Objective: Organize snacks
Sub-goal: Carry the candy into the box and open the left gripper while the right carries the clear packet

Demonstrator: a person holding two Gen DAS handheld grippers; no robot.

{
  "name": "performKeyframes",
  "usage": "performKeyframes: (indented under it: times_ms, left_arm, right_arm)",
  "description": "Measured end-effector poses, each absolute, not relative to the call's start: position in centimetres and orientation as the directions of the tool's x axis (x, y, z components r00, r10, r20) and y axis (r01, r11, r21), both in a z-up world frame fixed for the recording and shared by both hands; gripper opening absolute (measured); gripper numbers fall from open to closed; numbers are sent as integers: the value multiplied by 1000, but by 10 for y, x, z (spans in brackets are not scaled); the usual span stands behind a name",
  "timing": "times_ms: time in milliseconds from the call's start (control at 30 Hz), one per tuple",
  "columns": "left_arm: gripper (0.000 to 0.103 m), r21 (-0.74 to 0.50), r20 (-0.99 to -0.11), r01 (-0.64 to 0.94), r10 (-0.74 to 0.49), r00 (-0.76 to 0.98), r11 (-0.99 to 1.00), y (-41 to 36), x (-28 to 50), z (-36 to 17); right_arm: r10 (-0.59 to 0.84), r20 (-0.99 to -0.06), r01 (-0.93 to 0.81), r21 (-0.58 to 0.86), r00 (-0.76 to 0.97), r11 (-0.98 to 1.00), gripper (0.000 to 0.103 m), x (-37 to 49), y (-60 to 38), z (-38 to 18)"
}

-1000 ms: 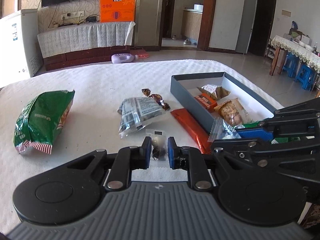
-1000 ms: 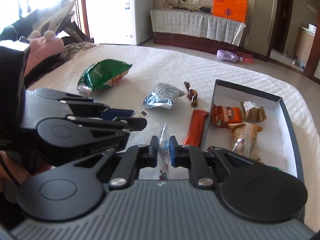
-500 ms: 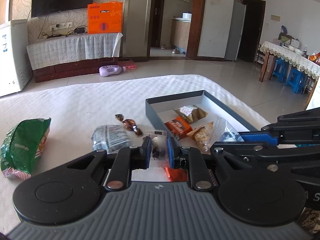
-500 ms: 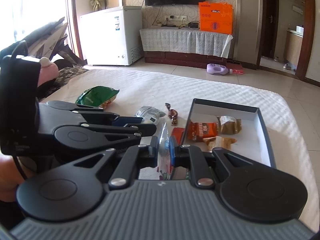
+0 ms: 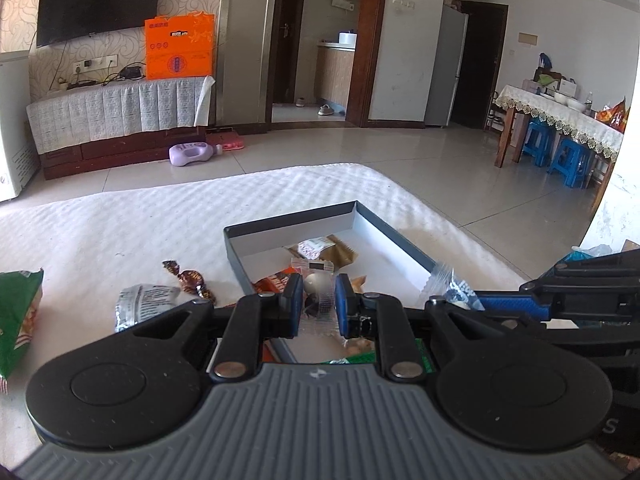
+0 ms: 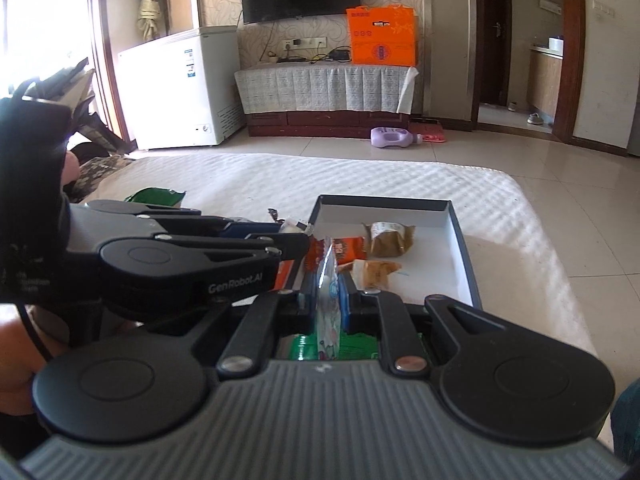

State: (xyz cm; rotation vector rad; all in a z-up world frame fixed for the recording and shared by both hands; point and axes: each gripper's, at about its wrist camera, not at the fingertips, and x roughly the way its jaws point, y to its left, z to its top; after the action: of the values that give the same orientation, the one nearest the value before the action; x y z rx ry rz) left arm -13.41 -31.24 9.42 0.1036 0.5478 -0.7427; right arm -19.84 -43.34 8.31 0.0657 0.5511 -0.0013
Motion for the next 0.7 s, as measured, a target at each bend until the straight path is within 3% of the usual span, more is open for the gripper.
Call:
performKeyframes:
  times_ms: [700]
  left_arm:
    - [21,-105,-535,668,-608,587,737,-355,-101,78]
  right_arm:
    - [10,-502,45,97,865,994,14,-209,-457,87]
